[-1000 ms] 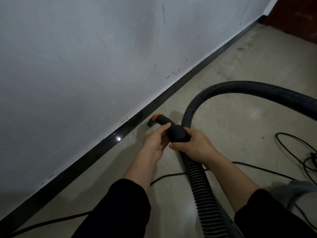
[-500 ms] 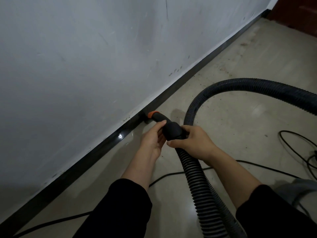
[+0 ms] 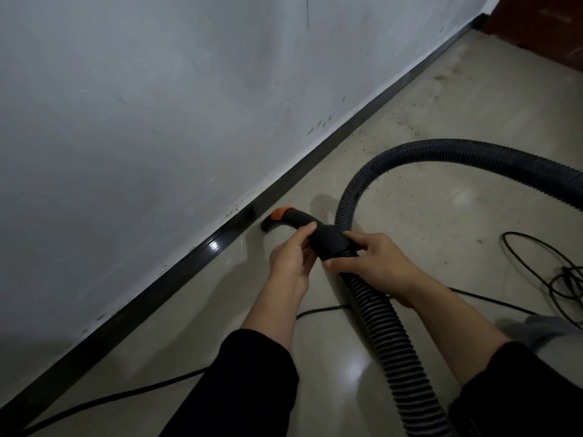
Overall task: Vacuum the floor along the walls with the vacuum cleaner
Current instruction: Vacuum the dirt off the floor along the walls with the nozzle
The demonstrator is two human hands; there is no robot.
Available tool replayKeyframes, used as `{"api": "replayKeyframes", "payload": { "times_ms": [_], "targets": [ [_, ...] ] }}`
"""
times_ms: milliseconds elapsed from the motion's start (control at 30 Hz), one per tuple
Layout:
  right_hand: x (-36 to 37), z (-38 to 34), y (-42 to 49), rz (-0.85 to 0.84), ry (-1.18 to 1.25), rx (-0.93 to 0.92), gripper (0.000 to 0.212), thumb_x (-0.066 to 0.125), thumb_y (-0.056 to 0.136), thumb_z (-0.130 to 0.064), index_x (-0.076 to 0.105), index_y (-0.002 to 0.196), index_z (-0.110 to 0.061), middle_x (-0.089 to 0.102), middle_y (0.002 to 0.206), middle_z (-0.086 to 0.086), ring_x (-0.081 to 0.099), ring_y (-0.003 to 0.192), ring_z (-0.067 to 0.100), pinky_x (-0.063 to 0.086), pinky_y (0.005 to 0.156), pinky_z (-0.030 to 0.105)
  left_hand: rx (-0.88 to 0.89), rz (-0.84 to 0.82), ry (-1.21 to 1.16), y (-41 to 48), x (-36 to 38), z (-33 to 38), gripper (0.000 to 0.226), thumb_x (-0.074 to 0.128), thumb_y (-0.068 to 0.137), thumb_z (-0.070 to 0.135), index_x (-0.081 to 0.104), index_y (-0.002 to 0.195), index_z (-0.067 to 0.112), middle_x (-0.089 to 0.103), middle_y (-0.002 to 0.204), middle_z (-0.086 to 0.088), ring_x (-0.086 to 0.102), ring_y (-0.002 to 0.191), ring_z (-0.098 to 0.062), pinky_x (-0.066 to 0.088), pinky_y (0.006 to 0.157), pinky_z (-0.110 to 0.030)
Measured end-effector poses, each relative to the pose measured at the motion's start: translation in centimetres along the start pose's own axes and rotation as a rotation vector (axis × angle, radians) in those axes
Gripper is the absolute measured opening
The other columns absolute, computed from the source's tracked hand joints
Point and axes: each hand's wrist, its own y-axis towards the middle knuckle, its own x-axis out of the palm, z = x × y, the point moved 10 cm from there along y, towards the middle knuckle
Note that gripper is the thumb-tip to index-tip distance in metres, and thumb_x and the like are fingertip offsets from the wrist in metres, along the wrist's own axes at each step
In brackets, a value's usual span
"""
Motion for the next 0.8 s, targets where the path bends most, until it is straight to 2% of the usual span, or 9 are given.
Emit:
{"api": "replayKeyframes", "payload": {
  "times_ms": [67,167,300,367,533,667,800],
  "targets": [
    [-0.8,0.5,-0.5,0.014,-0.021,0.018,0.031,0.079,0.077,-0.017,0.068,0.103,-0.029,0.07,0.087,0.003,0.069,0.078,0.019,0.059,0.071,0.03,-0.031,-0.016,-0.003,-0.2,0.6,-1.0,0.03,0.072,0.086,0.012,0.065,0.113,0.001,0.072,0.106,-0.018,0.071,0.095,-0.024,0.058,0.083,-0.029],
    [-2.0,1.4,-1.4,0.03,-0.036,0.052,0.032,0.079,0.077,-0.016,0.071,0.106,-0.024,0.072,0.092,0.009,0.07,0.083,0.027,0.06,0.077,0.04,-0.07,-0.018,0.0,-0.7,1.6,-2.5,0.026,0.073,0.084,0.011,0.067,0.107,0.0,0.074,0.097,-0.016,0.073,0.082,-0.02,0.058,0.065,-0.024],
    [-3.2,2.2,-2.7,0.049,-0.024,0.08,0.039,0.079,0.077,-0.013,0.069,0.113,-0.025,0.072,0.088,0.007,0.07,0.073,0.02,0.055,0.061,0.027,-0.115,-0.036,0.009,-1.7,2.6,-3.9,0.016,0.073,0.084,0.009,0.068,0.097,0.001,0.073,0.088,-0.014,0.072,0.067,-0.016,0.055,0.053,-0.021],
    [-3.6,2.4,-3.3,0.061,-0.034,0.082,0.04,0.078,0.077,-0.012,0.069,0.114,-0.026,0.072,0.087,0.004,0.07,0.071,0.018,0.053,0.06,0.024,-0.131,-0.055,0.009,-2.2,3.1,-4.5,0.018,0.073,0.085,0.009,0.068,0.1,0.0,0.073,0.089,-0.014,0.072,0.068,-0.016,0.056,0.054,-0.021],
    [-4.6,3.0,-4.9,0.08,-0.061,0.093,0.039,0.079,0.077,-0.014,0.068,0.112,-0.027,0.072,0.09,0.007,0.07,0.073,0.021,0.056,0.062,0.027,-0.165,-0.079,0.012,-3.1,3.6,-6.1,0.034,0.073,0.085,0.011,0.066,0.115,-0.002,0.073,0.101,-0.016,0.072,0.089,-0.022,0.059,0.072,-0.025],
    [-5.3,4.0,-6.5,0.088,-0.024,0.117,0.037,0.079,0.076,-0.012,0.069,0.109,-0.026,0.072,0.091,0.012,0.069,0.071,0.023,0.059,0.064,0.032,-0.172,-0.074,0.027,-4.2,3.9,-7.5,0.033,0.075,0.082,0.009,0.067,0.113,-0.002,0.074,0.097,-0.015,0.073,0.085,-0.021,0.06,0.071,-0.025],
    [-5.7,4.8,-7.8,0.118,0.004,0.127,0.034,0.078,0.077,-0.01,0.069,0.104,-0.027,0.072,0.09,0.015,0.068,0.067,0.022,0.059,0.065,0.036,-0.184,-0.071,0.086,-4.8,4.0,-8.6,0.034,0.076,0.082,0.011,0.068,0.112,-0.002,0.075,0.095,-0.015,0.073,0.089,-0.024,0.06,0.081,-0.032]
  ]
}}
